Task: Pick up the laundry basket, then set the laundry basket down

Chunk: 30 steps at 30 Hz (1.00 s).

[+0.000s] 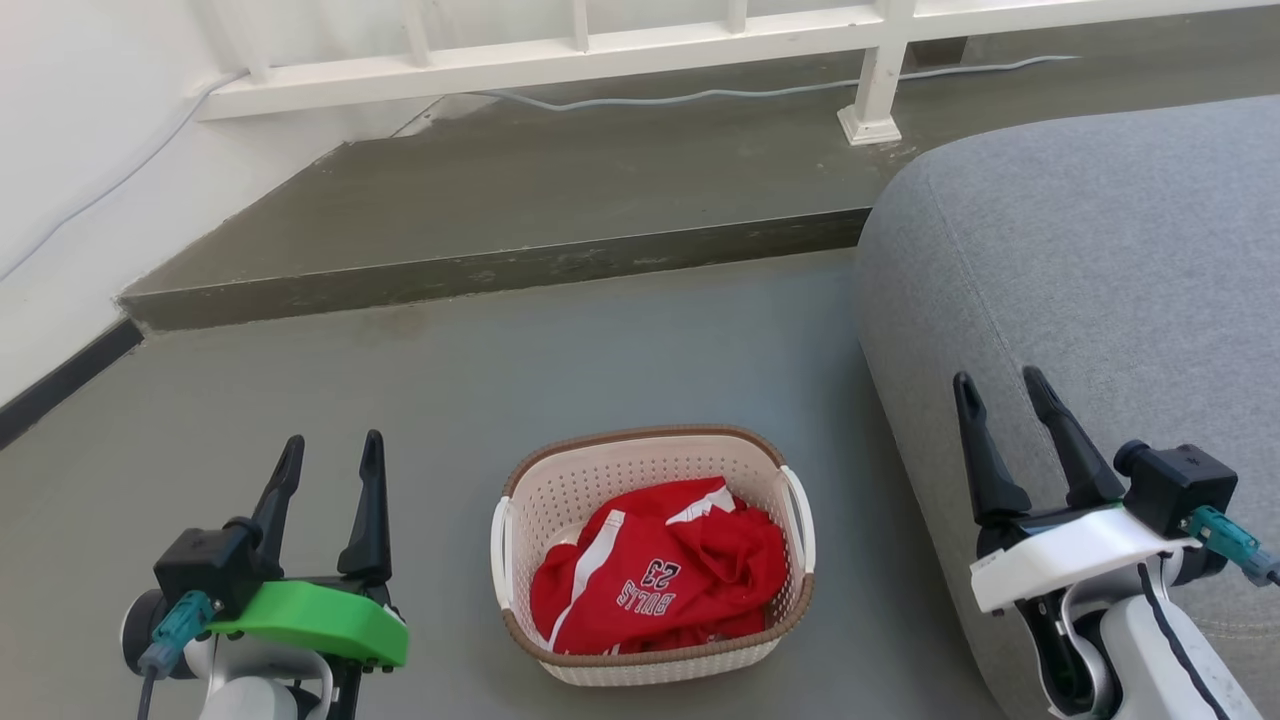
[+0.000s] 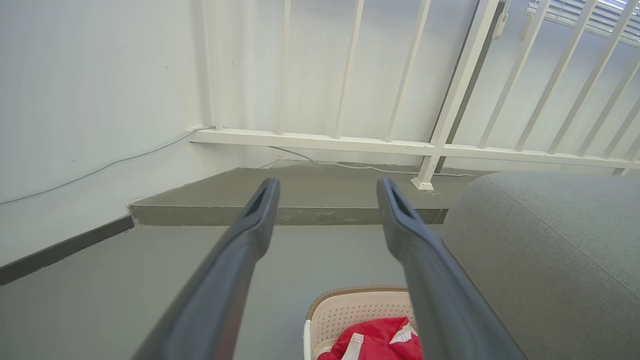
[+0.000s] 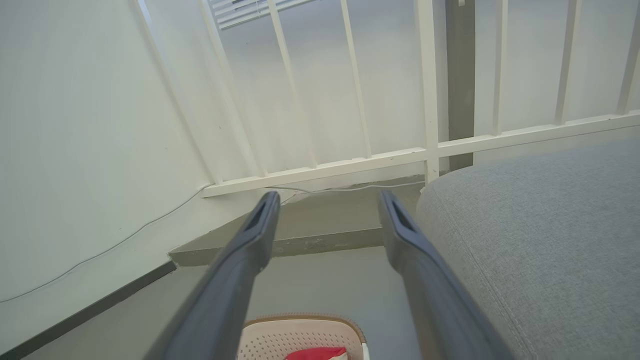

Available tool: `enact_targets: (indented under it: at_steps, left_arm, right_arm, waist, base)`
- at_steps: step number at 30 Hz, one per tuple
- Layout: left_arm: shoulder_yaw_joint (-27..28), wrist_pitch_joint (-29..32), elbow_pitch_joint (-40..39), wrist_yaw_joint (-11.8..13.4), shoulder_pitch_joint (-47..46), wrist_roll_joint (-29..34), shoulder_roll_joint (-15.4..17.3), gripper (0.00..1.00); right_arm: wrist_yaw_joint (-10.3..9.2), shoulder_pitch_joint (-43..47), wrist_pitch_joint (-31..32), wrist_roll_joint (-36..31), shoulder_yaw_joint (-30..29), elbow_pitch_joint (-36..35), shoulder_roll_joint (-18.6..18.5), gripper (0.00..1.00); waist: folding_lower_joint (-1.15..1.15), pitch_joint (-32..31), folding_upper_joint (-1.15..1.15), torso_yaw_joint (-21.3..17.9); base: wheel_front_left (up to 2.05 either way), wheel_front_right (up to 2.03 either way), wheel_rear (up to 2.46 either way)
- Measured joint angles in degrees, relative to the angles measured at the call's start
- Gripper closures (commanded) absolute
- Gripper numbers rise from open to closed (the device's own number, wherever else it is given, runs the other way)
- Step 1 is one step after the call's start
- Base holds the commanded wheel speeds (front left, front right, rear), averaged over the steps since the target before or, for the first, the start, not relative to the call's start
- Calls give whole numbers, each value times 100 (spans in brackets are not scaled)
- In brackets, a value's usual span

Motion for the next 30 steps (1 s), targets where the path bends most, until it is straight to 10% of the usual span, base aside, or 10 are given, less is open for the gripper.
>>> enact_targets:
  at_steps: [24,25,30]
  left_arm:
    - [44,0,-5,-100,118,55,-29,0]
    - [42,0,-4,-122,118,54,-30,100]
    - [3,24,209,-123,198,49,-57,100]
  right_arm:
    - [142,127,0,-198,-151,-31,78,0]
    - [143,127,0,-198,-158,-31,82,100]
    - [142,291,11,-187,-123,199,169,100]
  waist:
    - [0,61,0,-16]
    - [0,65,0,-16]
    - [0,66,0,-16]
  base:
    - [0,0,0]
    - [0,0,0]
    - [0,0,0]
